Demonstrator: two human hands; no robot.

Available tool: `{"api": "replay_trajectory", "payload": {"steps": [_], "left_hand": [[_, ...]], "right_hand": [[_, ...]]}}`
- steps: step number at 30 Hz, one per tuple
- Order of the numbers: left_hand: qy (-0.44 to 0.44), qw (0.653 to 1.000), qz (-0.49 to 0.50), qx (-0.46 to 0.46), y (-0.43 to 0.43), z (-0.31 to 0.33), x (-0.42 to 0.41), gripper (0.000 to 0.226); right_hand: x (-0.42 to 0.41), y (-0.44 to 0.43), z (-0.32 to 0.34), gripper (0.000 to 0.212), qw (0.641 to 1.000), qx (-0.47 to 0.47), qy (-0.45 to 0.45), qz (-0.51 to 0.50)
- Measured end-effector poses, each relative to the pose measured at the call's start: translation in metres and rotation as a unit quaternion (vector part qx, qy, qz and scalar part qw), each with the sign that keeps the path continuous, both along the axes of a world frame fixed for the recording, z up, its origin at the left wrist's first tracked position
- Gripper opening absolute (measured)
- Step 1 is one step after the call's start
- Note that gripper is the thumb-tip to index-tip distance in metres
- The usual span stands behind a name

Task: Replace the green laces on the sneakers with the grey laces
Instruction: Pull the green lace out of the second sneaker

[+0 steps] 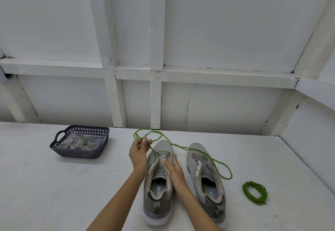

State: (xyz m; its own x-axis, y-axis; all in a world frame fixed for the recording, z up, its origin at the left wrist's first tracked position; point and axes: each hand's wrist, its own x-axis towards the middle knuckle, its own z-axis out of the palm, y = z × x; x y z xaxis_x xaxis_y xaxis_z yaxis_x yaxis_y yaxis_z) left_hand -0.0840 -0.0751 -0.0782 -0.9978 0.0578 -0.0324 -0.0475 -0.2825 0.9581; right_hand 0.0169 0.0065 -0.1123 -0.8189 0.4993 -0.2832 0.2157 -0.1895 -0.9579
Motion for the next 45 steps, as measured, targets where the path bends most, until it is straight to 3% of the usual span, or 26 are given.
{"api": "replay_trajectory", "payload": {"steps": [4,7,10,13,16,20,23,25,29,45], "left_hand": [[-0.018,0.985,-0.114,-0.129,0.003,-0.009,-0.006,0.018],[0.01,0.976,-0.116,-0.184,0.002,-0.011,-0.006,0.015],[0.019,0.99,-0.07,-0.124,0.001,-0.01,-0.001,0.024],[0.016,0.999,-0.019,-0.025,0.001,0.003,0.004,0.018],[0.017,0.998,-0.057,0.014,-0.002,0.015,0.001,0.019],[-0.016,0.985,-0.171,0.03,-0.004,0.024,0.005,0.017],[-0.02,0.973,-0.228,0.024,-0.003,0.026,0.011,0.02],[-0.027,0.969,-0.244,0.027,-0.001,0.029,0.013,0.02],[-0.035,0.962,-0.265,0.047,0.002,0.036,0.016,0.02],[-0.032,0.936,-0.348,0.053,0.0,0.053,0.032,0.031]], "right_hand": [[0.001,-0.001,0.002,0.077,1.0,-0.006,0.002,-0.003],[0.0,-0.001,0.002,0.079,1.0,-0.011,0.005,-0.004],[0.0,-0.001,0.0,0.085,1.0,-0.012,0.0,-0.003],[0.003,0.0,0.001,0.081,1.0,-0.007,-0.002,0.006],[0.002,0.0,0.006,0.081,1.0,0.016,-0.013,0.01],[-0.001,0.002,0.019,0.073,0.97,0.239,0.011,-0.038],[-0.006,0.006,0.04,0.041,0.942,0.314,0.089,-0.074],[-0.009,0.009,0.052,0.024,0.949,0.285,0.11,-0.081],[-0.01,0.013,0.06,0.025,0.966,0.216,0.116,-0.081],[-0.006,0.018,0.072,0.008,0.945,0.304,0.113,-0.041]]}}
